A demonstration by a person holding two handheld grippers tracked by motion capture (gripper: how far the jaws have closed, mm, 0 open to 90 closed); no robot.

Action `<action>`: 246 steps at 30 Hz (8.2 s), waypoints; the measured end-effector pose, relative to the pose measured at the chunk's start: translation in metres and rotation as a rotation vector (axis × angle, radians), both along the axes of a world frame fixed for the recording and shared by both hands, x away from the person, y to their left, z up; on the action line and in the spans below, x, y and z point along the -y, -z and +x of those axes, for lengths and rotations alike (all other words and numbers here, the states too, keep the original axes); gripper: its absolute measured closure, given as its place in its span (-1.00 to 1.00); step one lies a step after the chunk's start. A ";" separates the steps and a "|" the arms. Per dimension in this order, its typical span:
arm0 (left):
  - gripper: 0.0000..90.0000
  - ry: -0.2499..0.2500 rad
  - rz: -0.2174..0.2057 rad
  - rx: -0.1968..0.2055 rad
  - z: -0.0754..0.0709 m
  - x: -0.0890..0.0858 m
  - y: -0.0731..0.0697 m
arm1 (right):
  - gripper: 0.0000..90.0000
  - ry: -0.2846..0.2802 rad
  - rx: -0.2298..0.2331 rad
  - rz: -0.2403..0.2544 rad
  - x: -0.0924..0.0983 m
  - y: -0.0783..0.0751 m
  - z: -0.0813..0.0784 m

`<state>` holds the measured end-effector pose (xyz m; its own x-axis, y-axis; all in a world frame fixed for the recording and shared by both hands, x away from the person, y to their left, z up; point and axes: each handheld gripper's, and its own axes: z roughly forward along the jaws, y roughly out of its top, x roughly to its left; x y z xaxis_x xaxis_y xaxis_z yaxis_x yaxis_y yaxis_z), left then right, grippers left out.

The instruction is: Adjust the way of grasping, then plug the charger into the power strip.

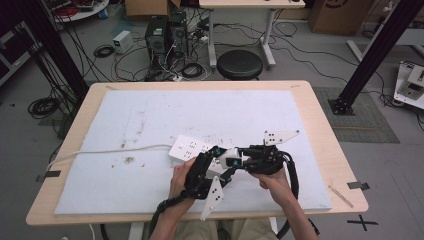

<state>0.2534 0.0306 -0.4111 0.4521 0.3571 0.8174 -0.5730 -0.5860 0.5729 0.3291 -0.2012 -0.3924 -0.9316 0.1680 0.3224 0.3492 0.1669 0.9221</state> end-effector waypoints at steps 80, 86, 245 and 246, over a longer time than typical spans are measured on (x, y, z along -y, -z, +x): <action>-0.49 -0.591 -0.833 -0.645 0.010 -0.231 0.005 | 0.41 0.288 0.108 -0.120 0.048 -0.006 -0.004; -0.49 -0.585 -0.826 -0.648 0.010 -0.230 0.004 | 0.41 0.271 0.076 -0.214 0.037 -0.008 0.009; -0.49 -0.587 -0.792 -0.691 -0.001 -0.227 0.015 | 0.42 0.038 0.109 -0.843 -0.097 -0.006 0.064; -0.49 -0.588 -0.797 -0.692 0.000 -0.227 0.015 | 0.42 0.038 0.101 -0.838 -0.097 -0.005 0.064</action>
<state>0.2530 0.2573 -0.4260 0.3057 0.9490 -0.0770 0.2337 0.0036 0.9723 0.3933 -0.1039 -0.3869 -0.9382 0.3461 -0.0070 0.2910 0.7994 0.5256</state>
